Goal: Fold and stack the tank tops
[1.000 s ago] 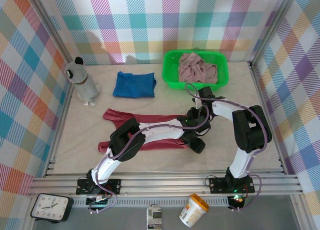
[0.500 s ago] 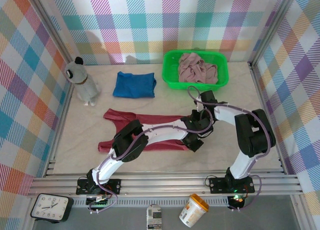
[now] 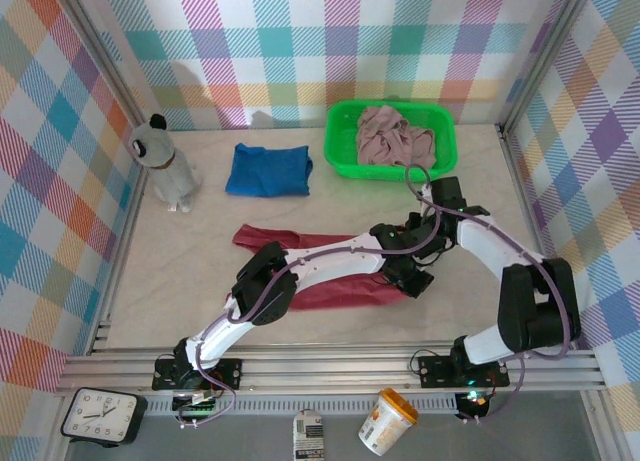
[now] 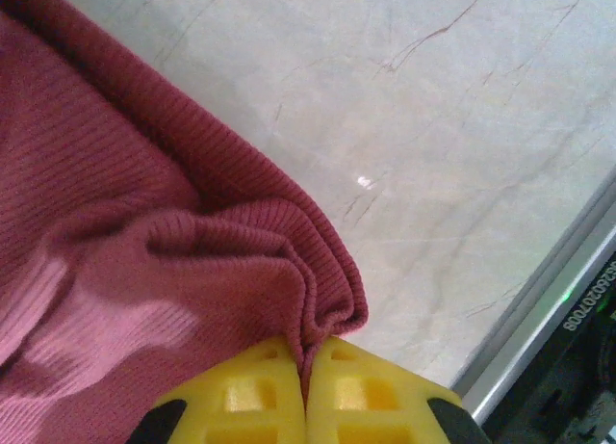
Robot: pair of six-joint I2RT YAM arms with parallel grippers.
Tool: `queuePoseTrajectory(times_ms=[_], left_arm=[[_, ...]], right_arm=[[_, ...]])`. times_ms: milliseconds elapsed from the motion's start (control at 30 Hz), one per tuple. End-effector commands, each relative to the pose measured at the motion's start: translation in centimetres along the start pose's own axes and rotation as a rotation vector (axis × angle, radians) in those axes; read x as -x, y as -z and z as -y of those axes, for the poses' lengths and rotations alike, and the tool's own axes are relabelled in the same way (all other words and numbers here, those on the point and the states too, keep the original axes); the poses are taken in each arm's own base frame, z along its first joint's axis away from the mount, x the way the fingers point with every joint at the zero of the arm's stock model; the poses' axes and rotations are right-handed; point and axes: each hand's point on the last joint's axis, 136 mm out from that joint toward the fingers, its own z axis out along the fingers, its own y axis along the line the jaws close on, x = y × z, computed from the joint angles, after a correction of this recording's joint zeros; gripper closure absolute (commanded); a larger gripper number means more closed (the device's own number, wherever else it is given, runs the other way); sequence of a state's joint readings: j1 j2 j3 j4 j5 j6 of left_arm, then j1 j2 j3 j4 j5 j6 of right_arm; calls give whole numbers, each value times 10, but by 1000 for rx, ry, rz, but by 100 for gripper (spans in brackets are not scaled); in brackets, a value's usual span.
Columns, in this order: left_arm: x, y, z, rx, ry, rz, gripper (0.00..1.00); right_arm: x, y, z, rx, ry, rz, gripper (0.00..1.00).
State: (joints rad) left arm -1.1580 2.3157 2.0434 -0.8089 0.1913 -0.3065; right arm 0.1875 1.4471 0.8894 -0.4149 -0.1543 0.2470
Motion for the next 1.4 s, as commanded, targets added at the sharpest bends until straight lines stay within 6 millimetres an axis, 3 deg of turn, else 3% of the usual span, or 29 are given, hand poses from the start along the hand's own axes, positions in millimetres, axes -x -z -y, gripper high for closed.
queuePoseTrajectory(times_ms=[0, 200, 667, 867, 1067, 1367], left_arm=[[24, 34, 17, -78, 38, 114, 100], [2, 72, -24, -66, 181, 153, 100], [-98, 102, -111, 67, 410, 72, 100], [-129, 108, -134, 130, 447, 33, 99], [-157, 115, -145, 154, 494, 24, 98], [-183, 121, -162, 220, 532, -6, 96]], right_arm=[[-2, 16, -23, 68, -8, -28, 93], [9, 21, -69, 161, -22, -41, 91], [-1, -17, -164, 311, 23, -133, 91], [-5, -32, -192, 343, 45, -161, 91], [-17, -43, -219, 368, 79, -198, 89], [-32, -62, -243, 404, 91, -256, 87]])
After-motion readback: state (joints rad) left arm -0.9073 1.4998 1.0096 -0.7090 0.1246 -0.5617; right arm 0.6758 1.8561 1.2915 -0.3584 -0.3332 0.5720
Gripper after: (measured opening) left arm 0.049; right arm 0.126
